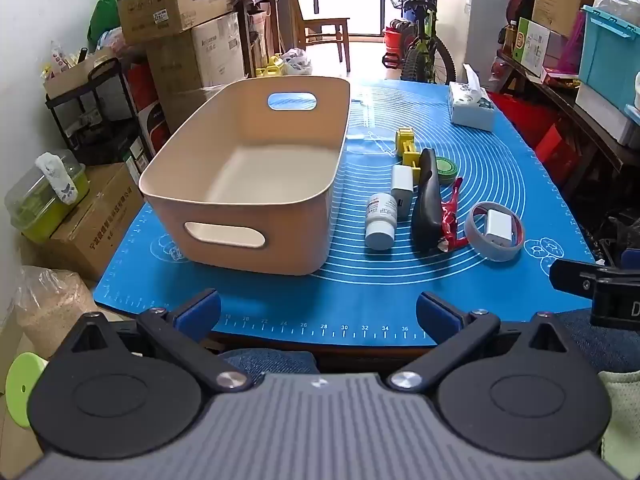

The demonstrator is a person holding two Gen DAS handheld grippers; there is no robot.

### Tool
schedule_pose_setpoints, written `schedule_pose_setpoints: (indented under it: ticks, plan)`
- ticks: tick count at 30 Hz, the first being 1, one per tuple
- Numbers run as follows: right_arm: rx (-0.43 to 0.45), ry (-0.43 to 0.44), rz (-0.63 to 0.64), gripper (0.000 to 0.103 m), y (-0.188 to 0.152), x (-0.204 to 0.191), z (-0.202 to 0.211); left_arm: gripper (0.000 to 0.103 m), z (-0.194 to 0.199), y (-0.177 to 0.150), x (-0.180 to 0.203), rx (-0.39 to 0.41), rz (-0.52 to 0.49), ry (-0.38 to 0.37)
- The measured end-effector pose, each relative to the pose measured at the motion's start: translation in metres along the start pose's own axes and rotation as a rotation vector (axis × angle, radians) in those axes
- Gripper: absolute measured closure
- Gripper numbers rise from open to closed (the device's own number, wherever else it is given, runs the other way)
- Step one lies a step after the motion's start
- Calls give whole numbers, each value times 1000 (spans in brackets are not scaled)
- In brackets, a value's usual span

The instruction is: Organize rigid objects

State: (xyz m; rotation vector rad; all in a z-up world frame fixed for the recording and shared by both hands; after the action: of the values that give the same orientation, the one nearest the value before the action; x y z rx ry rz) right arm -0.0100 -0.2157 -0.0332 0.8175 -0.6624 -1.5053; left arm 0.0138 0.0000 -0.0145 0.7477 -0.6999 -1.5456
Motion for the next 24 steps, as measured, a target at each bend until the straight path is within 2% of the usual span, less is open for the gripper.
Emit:
schedule_pose_setpoints:
  ticks: [24]
  plan:
    - [4, 0, 1, 2, 0, 1, 0, 0, 0, 0, 0, 4, -3, 3]
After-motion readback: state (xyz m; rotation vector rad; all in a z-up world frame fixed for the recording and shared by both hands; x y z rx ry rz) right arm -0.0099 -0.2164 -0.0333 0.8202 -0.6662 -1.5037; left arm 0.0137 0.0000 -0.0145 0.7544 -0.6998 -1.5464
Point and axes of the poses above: each gripper's, at about its wrist camera, not at the fingertips, and z roughly against the way its jaws point, x to its right, y to its top, the point moved 2 cm from there along -z, roughly the way its jaws point, and after that the axes turned 9 degrees about x, right-handed, at the moved point
